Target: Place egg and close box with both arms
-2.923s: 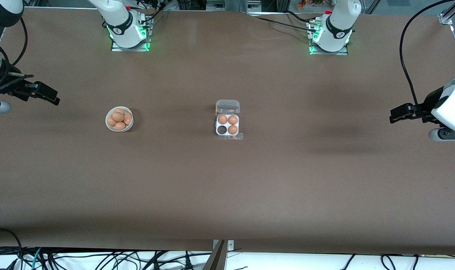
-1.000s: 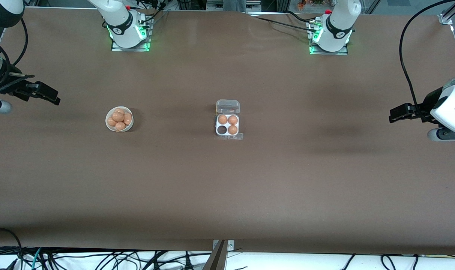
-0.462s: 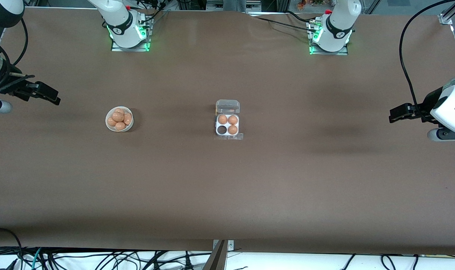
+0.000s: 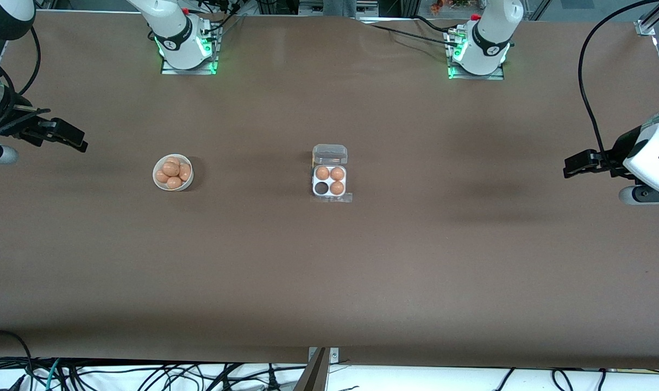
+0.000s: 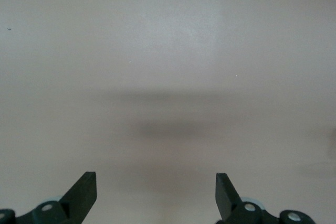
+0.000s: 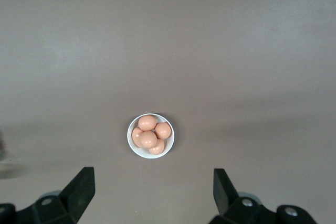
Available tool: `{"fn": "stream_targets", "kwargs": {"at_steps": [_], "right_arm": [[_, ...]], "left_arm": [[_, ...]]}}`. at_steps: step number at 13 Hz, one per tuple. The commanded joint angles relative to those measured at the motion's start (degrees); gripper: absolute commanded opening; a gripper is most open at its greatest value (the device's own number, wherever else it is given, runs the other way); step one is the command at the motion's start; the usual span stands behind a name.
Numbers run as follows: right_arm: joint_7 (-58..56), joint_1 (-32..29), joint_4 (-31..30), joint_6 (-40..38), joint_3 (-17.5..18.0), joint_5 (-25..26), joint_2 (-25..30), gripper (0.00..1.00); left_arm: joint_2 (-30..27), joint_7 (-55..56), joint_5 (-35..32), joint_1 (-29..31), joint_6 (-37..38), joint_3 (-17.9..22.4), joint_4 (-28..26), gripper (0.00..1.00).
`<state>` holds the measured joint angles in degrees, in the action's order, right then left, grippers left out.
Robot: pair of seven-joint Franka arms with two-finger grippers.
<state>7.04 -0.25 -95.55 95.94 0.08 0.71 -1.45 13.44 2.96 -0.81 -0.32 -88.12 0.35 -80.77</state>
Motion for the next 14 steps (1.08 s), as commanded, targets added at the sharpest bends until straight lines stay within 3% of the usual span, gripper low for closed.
{"fn": "stream_targets", "kwargs": {"at_steps": [1, 5, 8, 14], "right_arm": [[-0.63, -0.63, -0.6, -0.4, 0.71, 0.17, -0.04, 1.0], [-2.74, 1.57, -0.69, -2.6, 0.88, 0.17, -4.78, 1.0], [-2.91, 3.5, -2.35, 0.02, 0.88, 0.17, -8.38, 1.0], [-2.83, 3.68, -24.47, 25.12, 1.85, 0.17, -5.05, 1.0]], "left_arm": [[0.44, 0.03, 0.46, -0.03, 0.85, 0.08, 1.05, 1.0], [0.44, 0.03, 0.46, 0.06, 0.85, 0.08, 1.05, 1.0], [0.44, 0.11, 0.55, -0.03, 0.85, 0.17, 1.05, 1.0], [0.53, 0.11, 0.55, 0.23, 0.76, 0.17, 1.05, 1.0]]}}
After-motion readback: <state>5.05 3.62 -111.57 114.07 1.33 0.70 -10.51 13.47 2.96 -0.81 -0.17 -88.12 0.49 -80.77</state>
